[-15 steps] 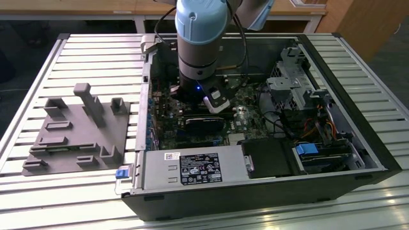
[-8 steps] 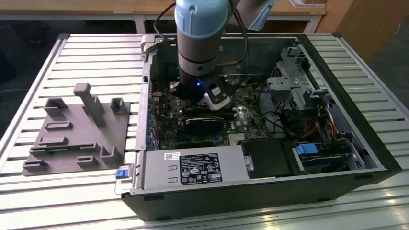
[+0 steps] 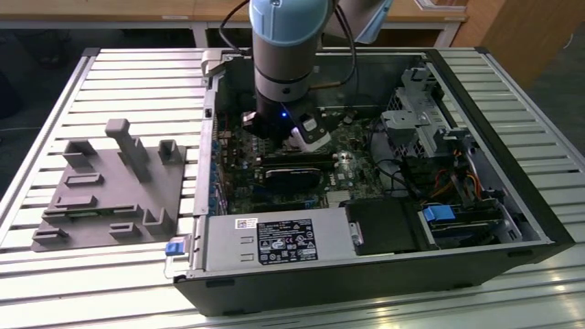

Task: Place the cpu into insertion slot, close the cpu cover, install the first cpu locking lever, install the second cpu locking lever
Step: 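Install the second cpu locking lever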

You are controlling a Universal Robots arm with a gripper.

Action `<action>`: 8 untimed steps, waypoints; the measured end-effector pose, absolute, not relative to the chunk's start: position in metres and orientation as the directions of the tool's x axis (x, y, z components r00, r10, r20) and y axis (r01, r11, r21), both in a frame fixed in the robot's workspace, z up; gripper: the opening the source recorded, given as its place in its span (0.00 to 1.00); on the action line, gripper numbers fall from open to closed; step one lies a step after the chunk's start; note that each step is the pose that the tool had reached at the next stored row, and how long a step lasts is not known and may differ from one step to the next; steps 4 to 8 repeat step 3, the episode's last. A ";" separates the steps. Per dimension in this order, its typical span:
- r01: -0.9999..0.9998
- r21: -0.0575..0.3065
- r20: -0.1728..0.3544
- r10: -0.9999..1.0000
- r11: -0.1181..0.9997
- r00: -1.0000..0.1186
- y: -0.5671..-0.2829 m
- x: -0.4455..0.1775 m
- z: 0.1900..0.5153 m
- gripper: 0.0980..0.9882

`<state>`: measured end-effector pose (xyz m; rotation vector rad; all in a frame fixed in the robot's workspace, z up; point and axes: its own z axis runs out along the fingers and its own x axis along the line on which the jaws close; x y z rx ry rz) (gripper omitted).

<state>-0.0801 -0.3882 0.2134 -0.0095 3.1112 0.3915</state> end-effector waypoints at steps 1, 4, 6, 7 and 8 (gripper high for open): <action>-0.007 0.248 -0.007 -0.005 0.969 -1.000 -0.388 -0.080 0.215 0.02; -0.007 0.248 -0.007 -0.005 0.969 -1.000 -0.388 -0.080 0.215 0.02; -0.007 0.248 -0.007 -0.005 0.969 -1.000 -0.388 -0.080 0.215 0.02; -0.007 0.248 -0.007 -0.005 0.969 -1.000 -0.388 -0.080 0.215 0.02; -0.007 0.248 -0.007 -0.005 0.969 -1.000 -0.388 -0.080 0.215 0.02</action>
